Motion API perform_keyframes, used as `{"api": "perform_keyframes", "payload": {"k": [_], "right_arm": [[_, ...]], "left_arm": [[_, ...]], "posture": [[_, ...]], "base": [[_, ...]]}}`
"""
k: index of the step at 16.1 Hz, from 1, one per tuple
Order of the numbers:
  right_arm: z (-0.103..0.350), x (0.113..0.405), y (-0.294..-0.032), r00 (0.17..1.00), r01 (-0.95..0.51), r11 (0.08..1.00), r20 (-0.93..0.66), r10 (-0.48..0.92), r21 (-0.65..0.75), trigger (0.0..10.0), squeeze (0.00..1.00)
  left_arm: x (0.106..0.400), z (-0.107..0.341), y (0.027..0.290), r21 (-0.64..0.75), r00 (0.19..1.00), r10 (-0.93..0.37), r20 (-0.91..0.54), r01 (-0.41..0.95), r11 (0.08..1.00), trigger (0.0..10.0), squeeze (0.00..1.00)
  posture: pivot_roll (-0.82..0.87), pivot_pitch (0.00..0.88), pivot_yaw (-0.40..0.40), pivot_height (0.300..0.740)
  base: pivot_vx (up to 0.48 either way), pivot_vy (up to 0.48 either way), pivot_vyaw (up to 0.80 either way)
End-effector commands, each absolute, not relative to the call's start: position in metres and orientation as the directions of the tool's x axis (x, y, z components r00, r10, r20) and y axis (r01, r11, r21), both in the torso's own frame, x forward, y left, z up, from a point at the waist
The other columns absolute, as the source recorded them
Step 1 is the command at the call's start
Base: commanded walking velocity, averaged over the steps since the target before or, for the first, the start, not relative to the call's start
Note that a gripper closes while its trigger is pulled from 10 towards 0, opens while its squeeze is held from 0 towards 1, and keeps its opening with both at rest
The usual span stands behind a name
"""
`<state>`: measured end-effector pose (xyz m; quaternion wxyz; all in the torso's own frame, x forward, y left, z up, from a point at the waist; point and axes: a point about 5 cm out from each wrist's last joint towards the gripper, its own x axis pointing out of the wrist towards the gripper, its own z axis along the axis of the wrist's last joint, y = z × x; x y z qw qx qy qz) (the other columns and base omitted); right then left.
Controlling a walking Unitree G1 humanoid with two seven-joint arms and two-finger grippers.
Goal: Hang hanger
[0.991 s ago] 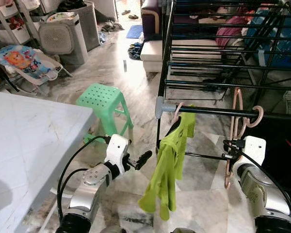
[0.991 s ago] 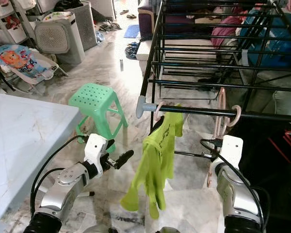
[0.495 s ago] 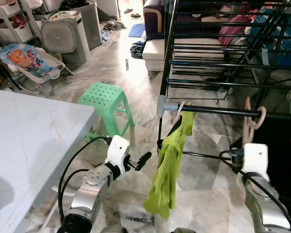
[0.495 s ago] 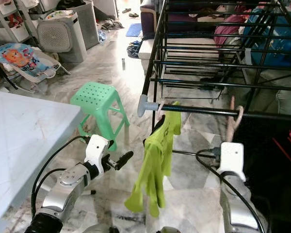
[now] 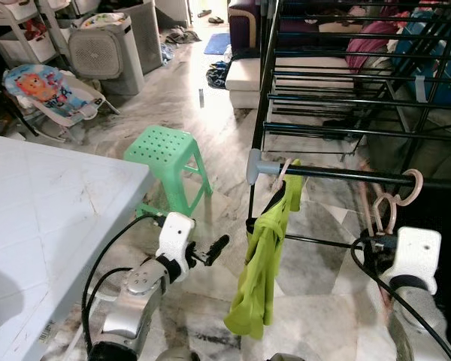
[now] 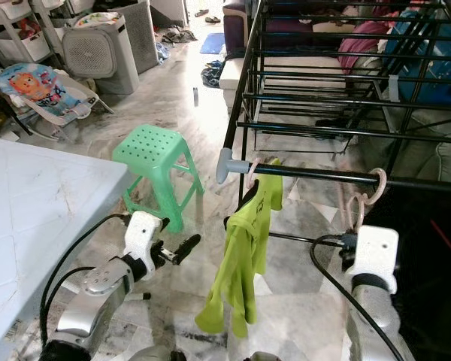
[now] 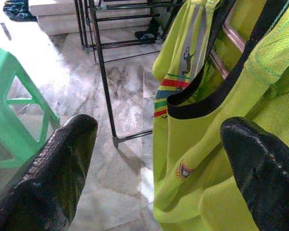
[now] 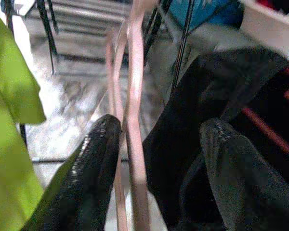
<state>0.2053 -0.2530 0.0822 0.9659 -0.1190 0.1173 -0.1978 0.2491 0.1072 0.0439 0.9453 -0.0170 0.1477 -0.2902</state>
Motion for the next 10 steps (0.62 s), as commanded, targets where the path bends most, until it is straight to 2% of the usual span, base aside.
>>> {"api": "perform_keyframes", "payload": {"k": [1,4,6,8,10], "right_arm": [[0.097,0.210,-0.247,0.916,0.348,0.888,-0.093,-0.391,-0.301,10.0,1.00],[0.116,0.220,-0.237,0.935,0.337,0.879,0.014,-0.353,-0.336,10.0,1.00],[0.116,0.219,-0.236,0.940,0.325,0.884,0.013,-0.341,-0.336,10.0,1.00],[0.107,0.212,-0.247,0.934,0.323,0.879,-0.030,-0.355,-0.350,10.0,1.00],[0.107,0.213,-0.245,0.936,0.320,0.882,-0.029,-0.351,-0.345,10.0,1.00]], "left_arm": [[0.252,0.052,0.113,-0.106,0.810,-0.536,-0.239,0.526,0.844,10.0,0.00],[0.254,0.054,0.113,-0.090,0.815,-0.529,-0.237,0.524,0.847,10.0,0.00],[0.254,0.055,0.112,-0.092,0.815,-0.529,-0.234,0.523,0.847,10.0,0.00],[0.253,0.055,0.111,-0.095,0.812,-0.532,-0.238,0.526,0.845,10.0,0.00],[0.253,0.054,0.109,-0.096,0.808,-0.538,-0.240,0.531,0.842,10.0,0.00]], "posture": [[-0.08,0.000,0.062,0.740],[-0.08,0.000,0.059,0.740],[-0.08,0.000,0.059,0.740],[-0.08,0.000,0.055,0.740],[-0.08,0.000,0.057,0.740]], "base": [[0.000,0.000,0.00],[0.000,0.000,0.00],[0.000,0.000,0.00],[-0.251,0.000,0.00],[-0.259,0.000,0.00]]}}
